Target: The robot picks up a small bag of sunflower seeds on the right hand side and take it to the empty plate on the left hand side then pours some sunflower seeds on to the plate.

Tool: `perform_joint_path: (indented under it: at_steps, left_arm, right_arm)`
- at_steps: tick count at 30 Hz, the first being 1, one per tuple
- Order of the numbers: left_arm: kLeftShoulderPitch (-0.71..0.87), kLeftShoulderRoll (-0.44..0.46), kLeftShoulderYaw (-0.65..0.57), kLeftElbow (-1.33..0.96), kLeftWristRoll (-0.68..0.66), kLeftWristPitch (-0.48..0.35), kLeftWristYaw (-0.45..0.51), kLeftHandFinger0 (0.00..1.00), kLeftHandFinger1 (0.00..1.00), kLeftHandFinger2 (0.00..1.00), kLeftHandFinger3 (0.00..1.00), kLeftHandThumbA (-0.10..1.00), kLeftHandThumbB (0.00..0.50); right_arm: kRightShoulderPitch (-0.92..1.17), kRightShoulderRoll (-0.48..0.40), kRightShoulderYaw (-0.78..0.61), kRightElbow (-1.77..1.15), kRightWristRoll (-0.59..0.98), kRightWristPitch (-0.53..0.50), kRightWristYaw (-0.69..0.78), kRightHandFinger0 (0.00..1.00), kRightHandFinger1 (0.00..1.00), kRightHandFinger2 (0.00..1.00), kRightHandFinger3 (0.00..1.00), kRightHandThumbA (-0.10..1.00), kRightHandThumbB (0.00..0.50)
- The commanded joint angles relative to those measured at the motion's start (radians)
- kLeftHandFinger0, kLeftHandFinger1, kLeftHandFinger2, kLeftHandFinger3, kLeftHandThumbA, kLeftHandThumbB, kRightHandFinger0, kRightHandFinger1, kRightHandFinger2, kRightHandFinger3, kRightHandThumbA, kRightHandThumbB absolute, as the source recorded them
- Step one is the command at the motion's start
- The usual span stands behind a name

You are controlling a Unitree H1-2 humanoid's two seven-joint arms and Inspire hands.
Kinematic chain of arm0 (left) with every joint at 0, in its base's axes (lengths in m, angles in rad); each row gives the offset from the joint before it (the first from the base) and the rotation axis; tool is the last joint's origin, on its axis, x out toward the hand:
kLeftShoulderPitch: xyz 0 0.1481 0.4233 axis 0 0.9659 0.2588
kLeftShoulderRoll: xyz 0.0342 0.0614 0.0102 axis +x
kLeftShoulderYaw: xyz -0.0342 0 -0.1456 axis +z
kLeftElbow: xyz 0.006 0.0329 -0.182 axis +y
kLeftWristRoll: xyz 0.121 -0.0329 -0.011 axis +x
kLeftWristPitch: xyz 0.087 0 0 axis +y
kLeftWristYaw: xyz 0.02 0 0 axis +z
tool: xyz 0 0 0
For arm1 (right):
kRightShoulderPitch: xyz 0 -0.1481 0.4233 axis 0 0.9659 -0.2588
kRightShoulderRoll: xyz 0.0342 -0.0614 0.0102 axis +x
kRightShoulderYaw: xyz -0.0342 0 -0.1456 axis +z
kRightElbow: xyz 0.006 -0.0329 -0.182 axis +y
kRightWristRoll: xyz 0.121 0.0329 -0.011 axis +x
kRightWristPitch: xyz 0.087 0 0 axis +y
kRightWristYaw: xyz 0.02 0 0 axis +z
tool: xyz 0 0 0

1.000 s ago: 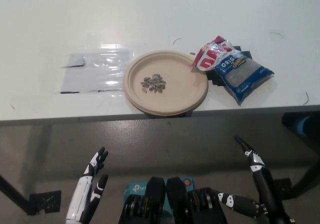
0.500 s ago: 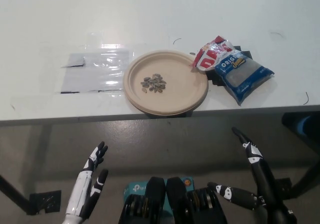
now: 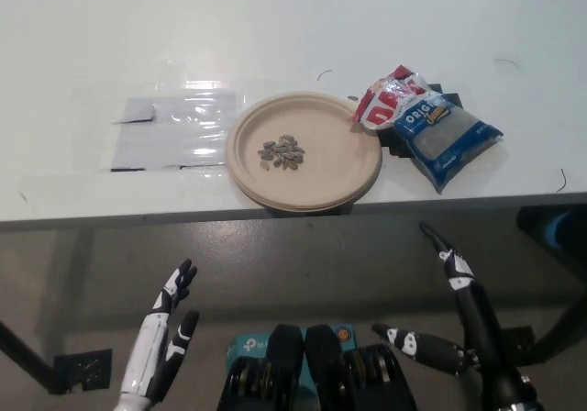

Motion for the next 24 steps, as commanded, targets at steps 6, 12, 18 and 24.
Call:
perform_joint_path:
  at_steps: [6, 12, 18, 24]
  left_arm:
    - [0.003, 0.002, 0.004, -0.035, 0.001, -0.009, 0.002, 1.00, 1.00, 1.00, 1.00, 1.00, 0.202]
    - [0.047, 0.000, -0.002, -0.057, -0.004, 0.017, -0.008, 1.00, 1.00, 1.00, 1.00, 1.00, 0.205]
    - [0.039, 0.005, 0.008, -0.057, -0.012, 0.015, -0.004, 1.00, 1.00, 1.00, 1.00, 1.00, 0.208]
    - [0.033, 0.008, 0.006, -0.062, 0.002, 0.028, -0.005, 1.00, 1.00, 1.00, 1.00, 1.00, 0.226]
  right_arm:
    - [0.011, -0.003, -0.039, 0.021, 0.017, -0.039, 0.030, 1.00, 1.00, 1.00, 1.00, 1.00, 0.245]
    - [0.043, -0.007, -0.032, 0.001, -0.013, -0.050, 0.037, 1.00, 1.00, 1.00, 1.00, 1.00, 0.235]
    - [0.030, 0.001, -0.030, 0.008, -0.005, -0.050, 0.050, 1.00, 1.00, 1.00, 1.00, 1.00, 0.229]
    - [0.027, 0.002, -0.031, 0.006, -0.011, -0.046, 0.055, 1.00, 1.00, 1.00, 1.00, 1.00, 0.246]
